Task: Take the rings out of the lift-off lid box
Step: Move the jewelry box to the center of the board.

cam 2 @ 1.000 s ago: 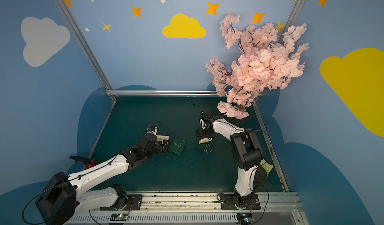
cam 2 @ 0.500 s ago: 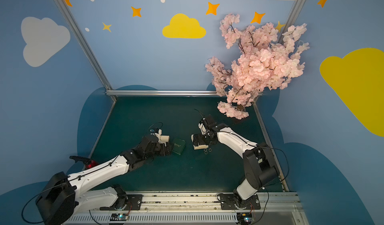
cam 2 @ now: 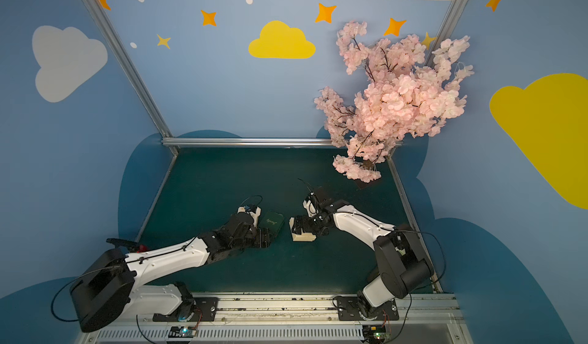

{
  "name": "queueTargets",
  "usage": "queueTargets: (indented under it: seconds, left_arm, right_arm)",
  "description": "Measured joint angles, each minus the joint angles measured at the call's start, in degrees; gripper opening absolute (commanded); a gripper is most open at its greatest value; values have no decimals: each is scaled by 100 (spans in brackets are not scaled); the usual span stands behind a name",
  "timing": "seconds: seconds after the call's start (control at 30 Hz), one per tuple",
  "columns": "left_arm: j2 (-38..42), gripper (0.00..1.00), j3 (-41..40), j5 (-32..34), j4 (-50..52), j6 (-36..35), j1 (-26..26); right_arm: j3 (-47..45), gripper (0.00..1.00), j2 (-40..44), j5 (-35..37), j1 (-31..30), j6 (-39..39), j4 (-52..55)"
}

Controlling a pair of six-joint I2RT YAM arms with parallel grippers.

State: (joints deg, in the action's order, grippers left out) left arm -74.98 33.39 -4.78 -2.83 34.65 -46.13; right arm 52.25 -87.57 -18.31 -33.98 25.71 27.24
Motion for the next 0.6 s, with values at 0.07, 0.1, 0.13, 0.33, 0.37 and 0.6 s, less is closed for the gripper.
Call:
queueTargets:
  seconds: [0.07, 0.1, 0.13, 0.33, 0.37, 0.6]
  left_arm:
    - [-103, 79, 0, -61, -109, 35, -31]
    - [-146, 79, 0, -87, -138, 55, -46]
    - [-186, 79, 0, -116, -170, 81, -61]
    - [-295, 79, 0, -234, -372, 212, -162]
    - [-304, 79, 0, -245, -393, 229, -168]
    - [-494, 78, 2, -319, -549, 334, -205]
  right_arm:
    - [0, 94, 39, -39, -39, 46, -44]
    - [0, 94, 44, -48, -44, 63, -52]
    - [-2, 94, 44, -63, -68, 90, -66]
    - [-28, 94, 46, -111, -168, 214, -170]
    - [-44, 94, 48, -118, -192, 247, -201]
    - [-142, 94, 76, -133, -321, 396, -280]
